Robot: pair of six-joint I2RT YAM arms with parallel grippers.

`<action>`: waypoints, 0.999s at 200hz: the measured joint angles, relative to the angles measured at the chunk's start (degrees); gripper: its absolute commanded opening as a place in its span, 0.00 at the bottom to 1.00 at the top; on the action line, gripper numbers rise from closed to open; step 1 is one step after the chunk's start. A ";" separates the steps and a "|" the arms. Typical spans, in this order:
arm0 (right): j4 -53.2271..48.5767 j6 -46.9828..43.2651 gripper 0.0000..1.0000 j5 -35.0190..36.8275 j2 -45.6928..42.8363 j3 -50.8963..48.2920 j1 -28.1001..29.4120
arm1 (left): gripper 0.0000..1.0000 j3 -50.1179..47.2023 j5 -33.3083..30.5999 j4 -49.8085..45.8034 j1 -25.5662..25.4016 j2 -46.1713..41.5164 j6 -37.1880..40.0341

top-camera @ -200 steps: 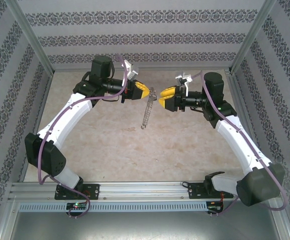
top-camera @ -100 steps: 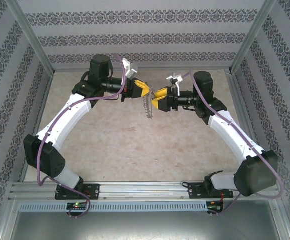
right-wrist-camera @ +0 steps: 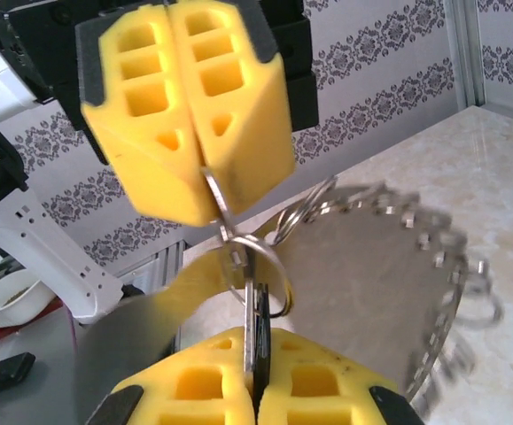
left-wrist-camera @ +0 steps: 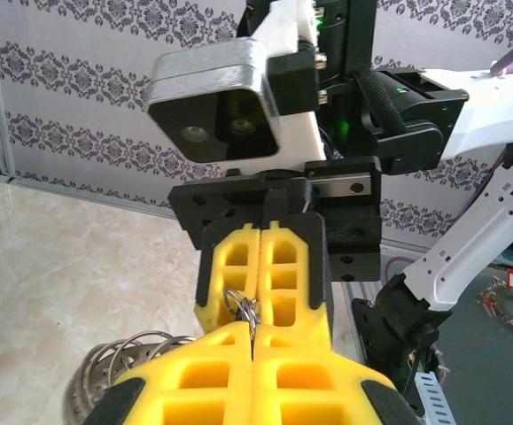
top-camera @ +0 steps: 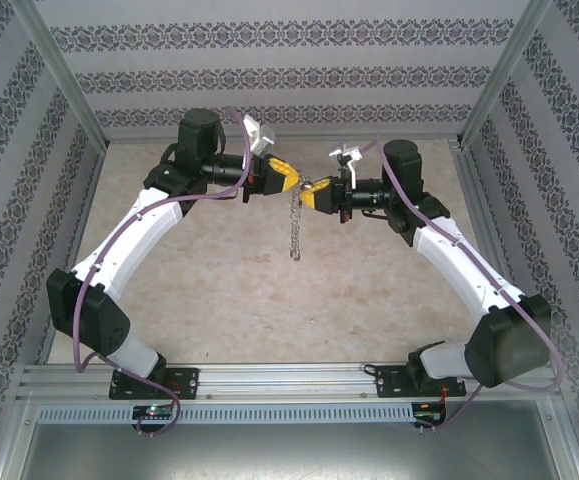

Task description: Put the keys on the keyring

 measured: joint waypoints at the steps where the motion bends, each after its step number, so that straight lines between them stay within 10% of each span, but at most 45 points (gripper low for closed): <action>1: -0.02 0.00 0.00 0.00 -0.07 -0.02 0.00 | 0.00 0.00 0.00 0.02 0.00 0.00 -0.04; 148: -1.99 -1.68 0.00 1.05 -1.25 -3.26 3.02 | 0.00 -1.99 -0.17 1.42 -0.63 -0.26 -2.01; 170: -3.06 -1.92 0.42 0.87 -0.63 -3.06 3.26 | 0.00 -2.49 -0.31 1.49 -0.63 -0.28 -2.19; 200: -4.26 -2.62 0.47 0.52 -2.16 -3.91 2.62 | 0.00 -2.49 -1.29 2.97 -0.59 -0.35 -2.21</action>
